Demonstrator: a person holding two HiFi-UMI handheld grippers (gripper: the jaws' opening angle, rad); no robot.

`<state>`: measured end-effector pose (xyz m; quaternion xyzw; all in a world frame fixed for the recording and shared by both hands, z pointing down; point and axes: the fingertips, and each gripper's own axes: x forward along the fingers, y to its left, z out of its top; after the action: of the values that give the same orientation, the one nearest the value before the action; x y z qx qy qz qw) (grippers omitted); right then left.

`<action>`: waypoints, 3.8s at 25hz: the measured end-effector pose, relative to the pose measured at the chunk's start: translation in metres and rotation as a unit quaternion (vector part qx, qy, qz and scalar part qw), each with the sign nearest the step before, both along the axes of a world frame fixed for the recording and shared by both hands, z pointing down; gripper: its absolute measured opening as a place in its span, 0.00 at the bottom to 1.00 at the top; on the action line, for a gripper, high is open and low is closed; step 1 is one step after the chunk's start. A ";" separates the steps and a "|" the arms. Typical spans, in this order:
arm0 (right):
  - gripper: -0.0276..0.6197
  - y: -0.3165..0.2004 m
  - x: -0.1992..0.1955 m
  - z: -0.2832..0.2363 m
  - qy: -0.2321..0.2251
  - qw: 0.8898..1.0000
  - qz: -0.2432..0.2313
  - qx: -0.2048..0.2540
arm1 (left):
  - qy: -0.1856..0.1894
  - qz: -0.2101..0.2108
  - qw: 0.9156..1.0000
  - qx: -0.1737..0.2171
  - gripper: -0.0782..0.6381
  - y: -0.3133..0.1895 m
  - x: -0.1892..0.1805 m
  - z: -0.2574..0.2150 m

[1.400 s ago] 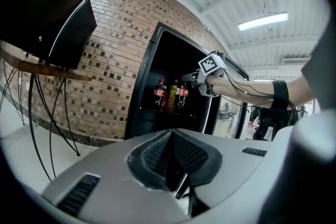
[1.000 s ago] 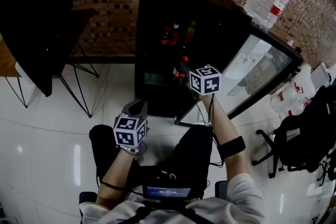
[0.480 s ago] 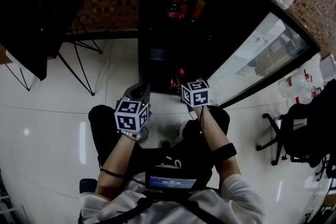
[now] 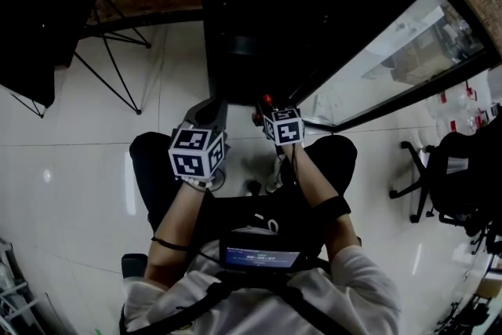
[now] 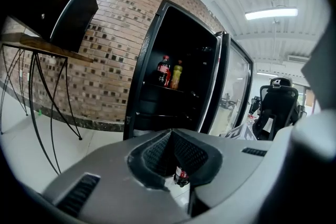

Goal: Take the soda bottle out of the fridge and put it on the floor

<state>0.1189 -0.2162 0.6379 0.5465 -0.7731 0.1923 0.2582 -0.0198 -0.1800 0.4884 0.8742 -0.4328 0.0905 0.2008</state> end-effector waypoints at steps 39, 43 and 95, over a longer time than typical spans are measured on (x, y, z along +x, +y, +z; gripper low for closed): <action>0.28 0.001 0.030 0.284 0.081 0.983 0.073 -0.147 | 0.042 -0.027 0.996 -0.079 0.11 -0.042 -0.014 0.073; 0.28 0.002 0.029 0.301 0.087 0.983 0.064 -0.150 | 0.048 -0.035 0.995 -0.081 0.11 -0.048 -0.017 0.075; 0.06 -0.038 0.051 -0.019 0.033 0.997 0.039 0.061 | 0.102 0.013 0.994 0.043 0.11 0.010 0.018 -0.088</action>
<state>0.1701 -0.2539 0.6193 0.5968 -0.7527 0.1361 0.2423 -0.0013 -0.1697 0.4001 0.8923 -0.4018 -0.0147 0.2051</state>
